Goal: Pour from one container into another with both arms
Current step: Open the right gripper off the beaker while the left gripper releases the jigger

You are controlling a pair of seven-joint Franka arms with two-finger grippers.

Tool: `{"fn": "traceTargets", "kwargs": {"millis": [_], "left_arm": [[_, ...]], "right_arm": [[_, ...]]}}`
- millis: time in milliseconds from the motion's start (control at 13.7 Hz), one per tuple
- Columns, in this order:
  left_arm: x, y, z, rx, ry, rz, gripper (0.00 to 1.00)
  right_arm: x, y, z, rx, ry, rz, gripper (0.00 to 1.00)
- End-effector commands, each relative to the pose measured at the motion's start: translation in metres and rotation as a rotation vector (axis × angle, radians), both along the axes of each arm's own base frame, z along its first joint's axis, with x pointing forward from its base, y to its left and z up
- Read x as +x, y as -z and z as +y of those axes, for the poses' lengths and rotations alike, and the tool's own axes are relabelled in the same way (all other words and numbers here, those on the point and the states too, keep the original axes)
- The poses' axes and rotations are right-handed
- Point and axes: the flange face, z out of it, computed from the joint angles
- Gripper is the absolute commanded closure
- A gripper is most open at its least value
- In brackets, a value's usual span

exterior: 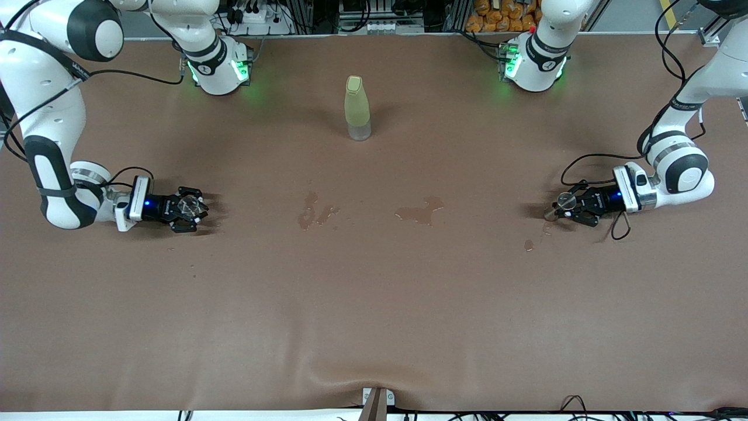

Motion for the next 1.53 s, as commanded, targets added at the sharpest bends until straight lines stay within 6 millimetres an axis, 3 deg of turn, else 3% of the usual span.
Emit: {"fn": "traceTargets", "kwargs": {"millis": [0, 219, 292, 585, 658, 731, 804, 950, 1169, 1462], "left_arm": [[0.001, -0.005, 0.001, -0.015, 0.023, -0.001, 0.52], [0.000, -0.008, 0.001, -0.026, 0.028, -0.002, 0.33], [0.001, -0.009, 0.002, -0.025, 0.029, -0.004, 0.00], [0.013, -0.030, 0.014, 0.009, 0.007, 0.020, 0.00], [0.016, -0.039, 0.020, 0.028, 0.018, 0.028, 0.00], [0.021, -0.046, 0.025, 0.050, 0.035, 0.040, 0.00], [0.026, -0.055, 0.031, 0.072, 0.034, 0.059, 0.00], [0.035, -0.072, 0.042, 0.120, 0.040, 0.090, 0.00], [0.044, -0.093, 0.056, 0.163, 0.047, 0.146, 0.00], [0.057, -0.118, 0.065, 0.233, 0.058, 0.161, 0.00]], "right_arm": [[-0.009, 0.020, -0.008, 0.002, -0.040, -0.198, 1.00], [-0.011, 0.033, -0.003, 0.000, -0.039, -0.181, 1.00], [-0.009, 0.034, -0.003, -0.002, -0.043, -0.183, 1.00], [-0.007, 0.037, -0.005, -0.026, -0.041, -0.185, 1.00], [-0.007, 0.038, -0.005, -0.029, -0.040, -0.182, 0.94], [-0.006, 0.038, -0.005, -0.030, -0.039, -0.180, 0.78], [-0.005, 0.037, -0.006, -0.032, -0.037, -0.174, 0.53], [-0.005, 0.037, -0.007, -0.032, -0.036, -0.175, 0.23], [0.003, 0.032, -0.012, -0.043, -0.035, -0.196, 0.03], [0.017, 0.011, -0.038, -0.103, -0.028, -0.224, 0.00]]}}
